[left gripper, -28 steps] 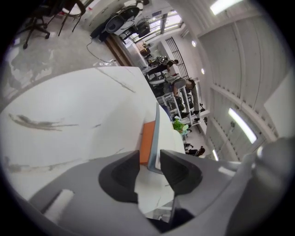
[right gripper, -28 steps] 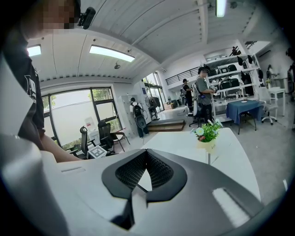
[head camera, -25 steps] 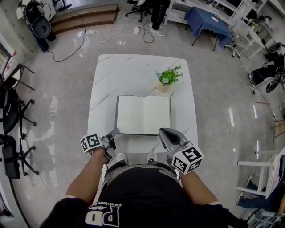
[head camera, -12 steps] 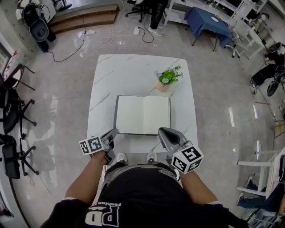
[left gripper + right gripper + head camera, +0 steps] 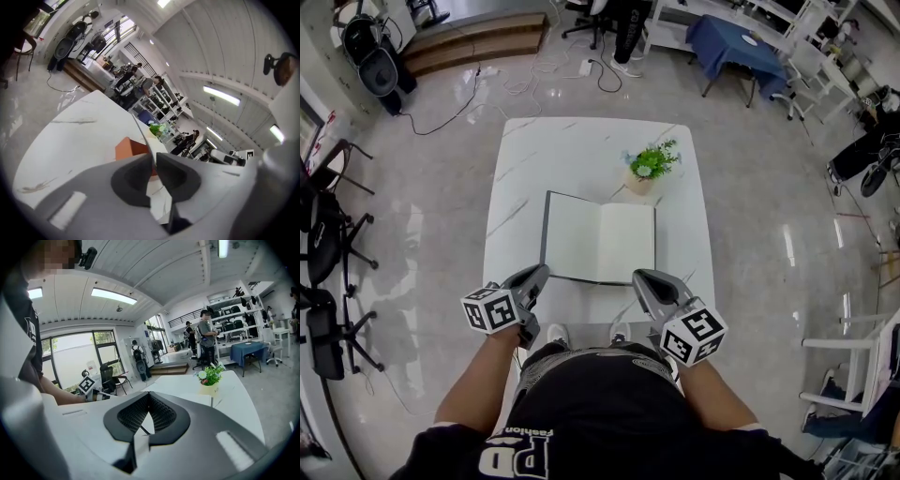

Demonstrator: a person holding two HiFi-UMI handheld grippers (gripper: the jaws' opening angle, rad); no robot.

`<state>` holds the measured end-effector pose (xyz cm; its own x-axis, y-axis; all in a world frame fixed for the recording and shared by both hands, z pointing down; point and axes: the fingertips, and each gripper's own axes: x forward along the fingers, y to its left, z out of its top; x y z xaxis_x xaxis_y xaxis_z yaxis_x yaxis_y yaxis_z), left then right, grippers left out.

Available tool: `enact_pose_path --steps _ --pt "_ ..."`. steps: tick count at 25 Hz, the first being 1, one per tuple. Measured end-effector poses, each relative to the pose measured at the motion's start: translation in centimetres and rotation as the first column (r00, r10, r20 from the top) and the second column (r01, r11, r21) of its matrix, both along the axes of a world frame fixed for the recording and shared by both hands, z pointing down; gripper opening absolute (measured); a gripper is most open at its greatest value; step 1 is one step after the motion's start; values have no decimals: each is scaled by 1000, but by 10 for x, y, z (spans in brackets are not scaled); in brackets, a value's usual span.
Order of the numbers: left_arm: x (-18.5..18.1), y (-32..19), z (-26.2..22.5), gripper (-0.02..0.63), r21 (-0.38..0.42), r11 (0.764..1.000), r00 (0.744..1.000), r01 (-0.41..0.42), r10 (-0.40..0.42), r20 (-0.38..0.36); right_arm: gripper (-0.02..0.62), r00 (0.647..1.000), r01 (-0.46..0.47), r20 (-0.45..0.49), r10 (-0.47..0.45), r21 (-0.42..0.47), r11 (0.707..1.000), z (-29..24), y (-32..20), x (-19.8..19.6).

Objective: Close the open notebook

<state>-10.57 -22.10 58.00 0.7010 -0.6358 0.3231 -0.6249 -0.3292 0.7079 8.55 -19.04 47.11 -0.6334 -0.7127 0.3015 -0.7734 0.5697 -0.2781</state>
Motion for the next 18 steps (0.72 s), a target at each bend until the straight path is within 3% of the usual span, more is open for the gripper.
enact_pose_path --steps 9,18 --pt "39 -1 -43 83 90 990 994 -106 109 -27 0 1000 -19 7 19 5 1000 -2 1 11" --pt "66 0 -57 84 115 981 985 -154 161 -57 0 999 -53 5 53 8 999 -2 6 31"
